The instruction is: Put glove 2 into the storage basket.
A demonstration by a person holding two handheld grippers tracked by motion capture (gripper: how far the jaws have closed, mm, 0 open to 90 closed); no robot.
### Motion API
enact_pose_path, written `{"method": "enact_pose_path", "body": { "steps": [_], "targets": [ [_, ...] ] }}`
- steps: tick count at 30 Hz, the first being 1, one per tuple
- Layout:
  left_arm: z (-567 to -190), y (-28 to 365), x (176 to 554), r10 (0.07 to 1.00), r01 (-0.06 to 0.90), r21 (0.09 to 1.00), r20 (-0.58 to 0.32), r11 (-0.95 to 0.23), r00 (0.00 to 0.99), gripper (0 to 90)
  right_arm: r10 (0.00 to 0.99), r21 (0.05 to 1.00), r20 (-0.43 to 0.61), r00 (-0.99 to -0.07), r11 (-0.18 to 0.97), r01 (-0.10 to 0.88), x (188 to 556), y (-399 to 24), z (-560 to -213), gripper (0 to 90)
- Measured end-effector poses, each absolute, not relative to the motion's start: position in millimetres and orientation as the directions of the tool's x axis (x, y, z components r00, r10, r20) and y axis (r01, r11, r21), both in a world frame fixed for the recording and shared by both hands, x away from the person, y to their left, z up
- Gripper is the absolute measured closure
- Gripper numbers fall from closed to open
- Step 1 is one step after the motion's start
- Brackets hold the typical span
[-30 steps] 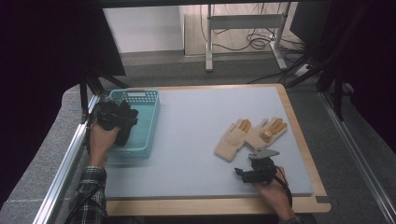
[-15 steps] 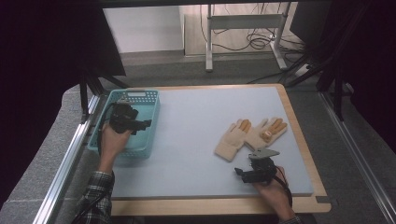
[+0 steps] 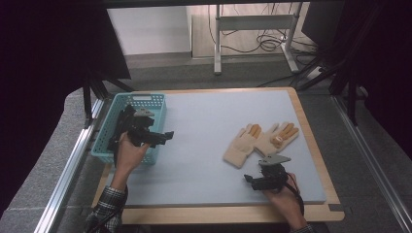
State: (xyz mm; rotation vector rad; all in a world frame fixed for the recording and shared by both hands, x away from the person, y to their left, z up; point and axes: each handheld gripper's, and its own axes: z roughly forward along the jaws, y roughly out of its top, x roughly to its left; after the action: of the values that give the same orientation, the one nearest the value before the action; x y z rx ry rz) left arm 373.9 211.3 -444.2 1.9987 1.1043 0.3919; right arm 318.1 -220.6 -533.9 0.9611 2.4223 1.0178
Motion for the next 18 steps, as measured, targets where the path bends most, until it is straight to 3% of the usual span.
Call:
{"method": "enact_pose_path", "body": {
  "steps": [18],
  "targets": [
    [-483.3,138.9,321.8,0.715,0.475,0.757,-0.014,-0.449,0.699,1.2,0.701,0.726,-0.049,-0.712,0.514,0.456,318.1,-220.7,-533.9,18.0]
  ]
}}
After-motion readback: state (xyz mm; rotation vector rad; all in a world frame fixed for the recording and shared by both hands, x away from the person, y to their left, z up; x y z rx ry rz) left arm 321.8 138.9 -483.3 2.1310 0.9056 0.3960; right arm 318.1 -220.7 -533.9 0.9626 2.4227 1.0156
